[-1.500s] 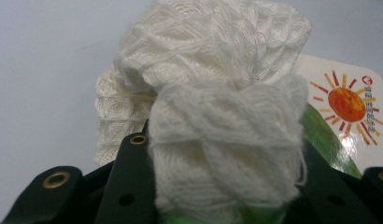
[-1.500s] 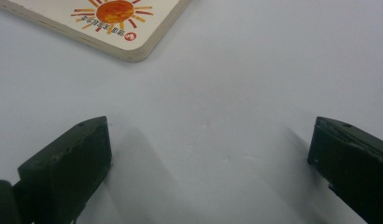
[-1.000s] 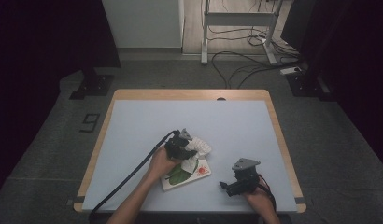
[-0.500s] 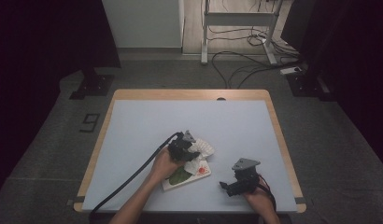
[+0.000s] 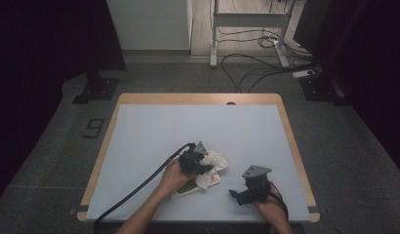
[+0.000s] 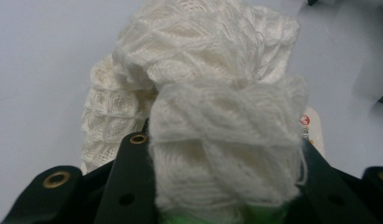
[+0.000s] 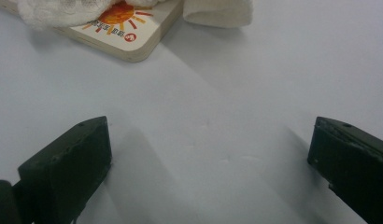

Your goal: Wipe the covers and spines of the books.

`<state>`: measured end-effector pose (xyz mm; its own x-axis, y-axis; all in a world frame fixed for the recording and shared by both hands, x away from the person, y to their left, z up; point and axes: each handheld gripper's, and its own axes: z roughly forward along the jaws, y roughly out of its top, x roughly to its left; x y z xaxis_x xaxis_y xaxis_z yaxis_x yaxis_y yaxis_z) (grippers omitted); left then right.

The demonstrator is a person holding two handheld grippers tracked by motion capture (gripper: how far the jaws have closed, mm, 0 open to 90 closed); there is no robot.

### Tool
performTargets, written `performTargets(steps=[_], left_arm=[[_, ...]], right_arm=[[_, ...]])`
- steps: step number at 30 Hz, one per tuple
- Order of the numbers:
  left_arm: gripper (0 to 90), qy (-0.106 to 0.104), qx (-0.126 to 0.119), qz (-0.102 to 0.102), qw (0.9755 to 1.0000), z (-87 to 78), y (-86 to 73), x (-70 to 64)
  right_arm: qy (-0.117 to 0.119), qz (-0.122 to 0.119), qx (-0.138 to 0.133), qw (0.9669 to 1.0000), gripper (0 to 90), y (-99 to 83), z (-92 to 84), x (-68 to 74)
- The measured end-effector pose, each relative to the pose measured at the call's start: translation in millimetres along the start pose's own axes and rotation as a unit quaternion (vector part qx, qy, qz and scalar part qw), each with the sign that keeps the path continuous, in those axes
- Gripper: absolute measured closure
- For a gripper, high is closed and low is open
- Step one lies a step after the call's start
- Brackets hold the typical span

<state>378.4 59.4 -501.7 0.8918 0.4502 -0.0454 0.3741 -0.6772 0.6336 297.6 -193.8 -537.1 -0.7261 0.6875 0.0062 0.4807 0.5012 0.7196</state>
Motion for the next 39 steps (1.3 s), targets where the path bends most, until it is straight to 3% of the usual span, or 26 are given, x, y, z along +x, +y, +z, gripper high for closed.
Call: performTargets(steps=[13, 39], left_arm=[[64.7, 0.0, 0.003, 0.005, 1.0, -6.5, -6.9, 0.4], [64.8, 0.003, -0.005, -0.01, 0.9999, -38.6, -45.0, -0.5]], right_arm=[[0.0, 0.0, 0.0, 1.0, 0.0, 0.0, 0.0, 0.1], [0.0, 0.001, 0.0, 1.0, 0.0, 0.0, 0.0, 0.1]])
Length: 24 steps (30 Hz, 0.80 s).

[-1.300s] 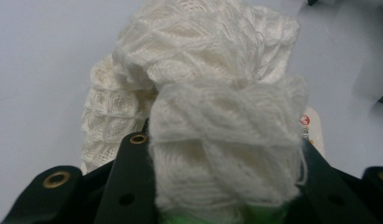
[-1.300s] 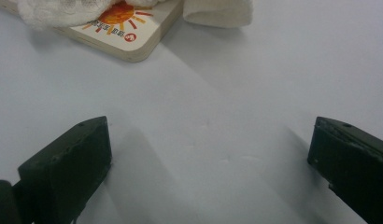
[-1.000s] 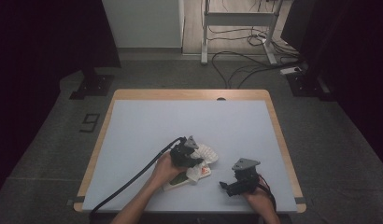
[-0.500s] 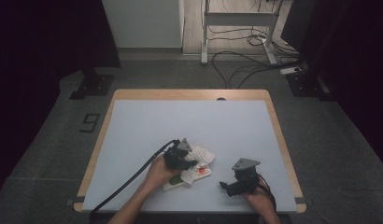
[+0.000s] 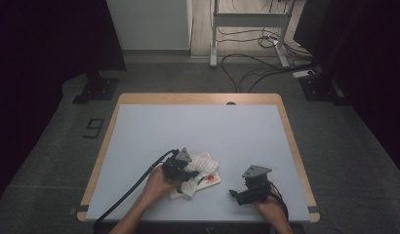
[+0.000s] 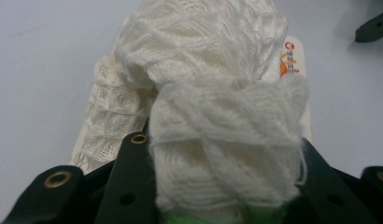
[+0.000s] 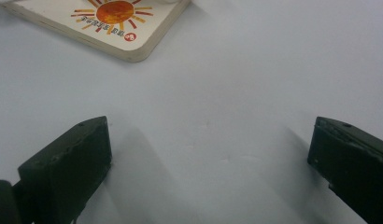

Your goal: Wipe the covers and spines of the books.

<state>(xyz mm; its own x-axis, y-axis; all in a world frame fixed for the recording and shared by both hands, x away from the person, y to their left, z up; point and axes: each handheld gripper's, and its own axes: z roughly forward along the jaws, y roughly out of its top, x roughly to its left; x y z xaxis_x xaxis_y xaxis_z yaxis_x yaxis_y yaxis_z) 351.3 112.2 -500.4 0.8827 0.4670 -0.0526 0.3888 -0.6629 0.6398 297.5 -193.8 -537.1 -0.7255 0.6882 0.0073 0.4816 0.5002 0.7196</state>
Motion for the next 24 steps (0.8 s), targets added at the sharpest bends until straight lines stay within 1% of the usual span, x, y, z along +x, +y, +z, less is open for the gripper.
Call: performTargets(steps=[4, 13, 14, 19, 20, 24], left_arm=[[64.9, -0.001, -0.002, -0.006, 1.0, -8.0, -9.3, 1.2], [64.8, 0.006, -0.001, -0.01, 0.9999, -23.6, -25.9, 1.9], [64.9, 0.006, -0.002, -0.014, 0.9999, -24.9, -27.5, 1.8], [64.8, 0.008, -0.001, -0.018, 0.9998, -35.6, -38.7, 2.9], [64.8, 0.009, -0.003, -0.022, 0.9997, -37.2, -40.9, 2.6], [64.7, 0.012, -0.002, -0.026, 0.9996, -43.9, -47.8, 2.8]], right_arm=[[0.0, 0.0, 0.0, 1.0, 0.0, 0.0, 0.0, 0.0], [0.0, 0.0, 0.0, 1.0, 0.0, 0.0, 0.0, 0.0], [0.0, 0.0, 0.0, 1.0, 0.0, 0.0, 0.0, 0.0], [0.0, 0.0, 0.0, 1.0, 0.0, 0.0, 0.0, 0.0], [0.0, 0.0, 0.0, 1.0, 0.0, 0.0, 0.0, 0.0], [0.0, 0.0, 0.0, 1.0, 0.0, 0.0, 0.0, 0.1]])
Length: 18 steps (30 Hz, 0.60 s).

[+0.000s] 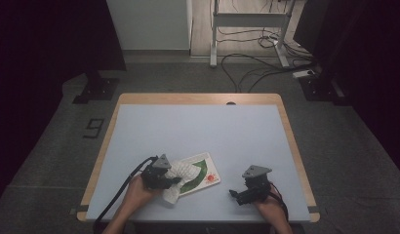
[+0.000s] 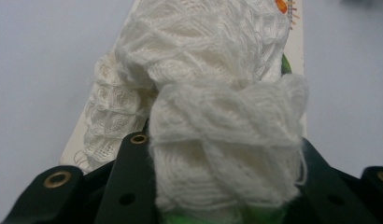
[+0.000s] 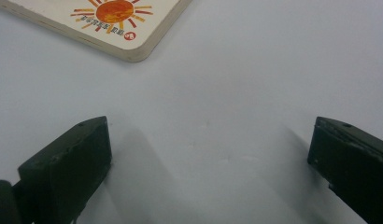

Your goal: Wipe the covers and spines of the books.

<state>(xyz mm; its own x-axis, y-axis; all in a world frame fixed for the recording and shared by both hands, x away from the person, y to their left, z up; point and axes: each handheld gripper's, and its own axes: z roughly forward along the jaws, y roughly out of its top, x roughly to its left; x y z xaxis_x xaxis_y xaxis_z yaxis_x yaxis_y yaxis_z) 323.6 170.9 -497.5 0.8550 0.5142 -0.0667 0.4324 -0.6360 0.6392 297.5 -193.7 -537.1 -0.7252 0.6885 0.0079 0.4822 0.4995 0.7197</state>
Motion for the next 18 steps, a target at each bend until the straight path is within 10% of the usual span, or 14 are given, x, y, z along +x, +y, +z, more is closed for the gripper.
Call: performTargets(steps=[18], left_arm=[[64.5, 0.0, 0.004, 0.008, 1.0, -7.0, -9.1, -17.7]], right_arm=[[0.0, -0.001, 0.0, 1.0, 0.0, 0.0, 0.0, -0.1]])
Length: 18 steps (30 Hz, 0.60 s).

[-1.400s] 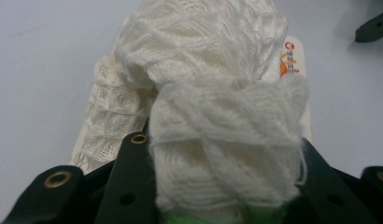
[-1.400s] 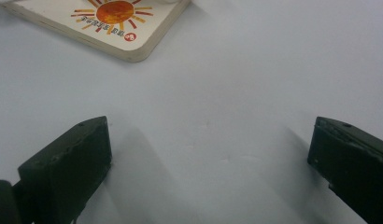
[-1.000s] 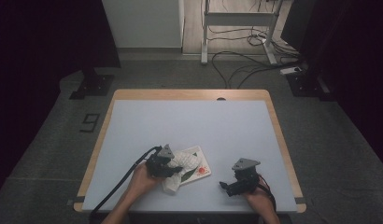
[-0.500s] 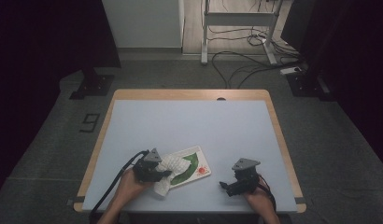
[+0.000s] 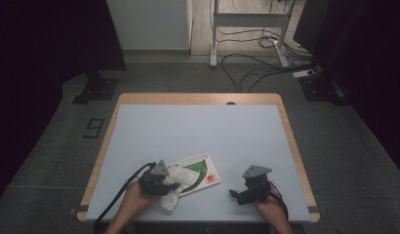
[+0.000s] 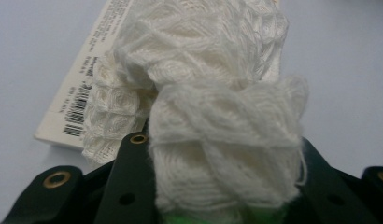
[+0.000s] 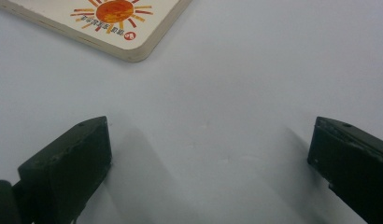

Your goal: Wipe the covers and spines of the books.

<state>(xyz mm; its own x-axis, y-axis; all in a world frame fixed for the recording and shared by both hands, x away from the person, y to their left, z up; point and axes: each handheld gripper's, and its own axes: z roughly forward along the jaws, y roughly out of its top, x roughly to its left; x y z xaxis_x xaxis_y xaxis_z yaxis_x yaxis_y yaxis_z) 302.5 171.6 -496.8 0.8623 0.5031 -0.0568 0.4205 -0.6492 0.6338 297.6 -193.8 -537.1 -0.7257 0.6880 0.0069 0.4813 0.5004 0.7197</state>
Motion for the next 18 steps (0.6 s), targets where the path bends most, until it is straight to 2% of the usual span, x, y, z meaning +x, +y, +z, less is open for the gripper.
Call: performTargets(steps=[6, 18], left_arm=[[64.5, -0.004, -0.003, 0.002, 1.0, 1.0, -0.9, -8.7], [64.7, -0.017, -0.004, 0.013, 0.9998, 14.4, 13.5, -10.2]], right_arm=[[0.0, 0.001, 0.0, 1.0, 0.0, 0.0, 0.0, 0.0], [0.0, 0.001, 0.0, 1.0, 0.0, 0.0, 0.0, 0.0]])
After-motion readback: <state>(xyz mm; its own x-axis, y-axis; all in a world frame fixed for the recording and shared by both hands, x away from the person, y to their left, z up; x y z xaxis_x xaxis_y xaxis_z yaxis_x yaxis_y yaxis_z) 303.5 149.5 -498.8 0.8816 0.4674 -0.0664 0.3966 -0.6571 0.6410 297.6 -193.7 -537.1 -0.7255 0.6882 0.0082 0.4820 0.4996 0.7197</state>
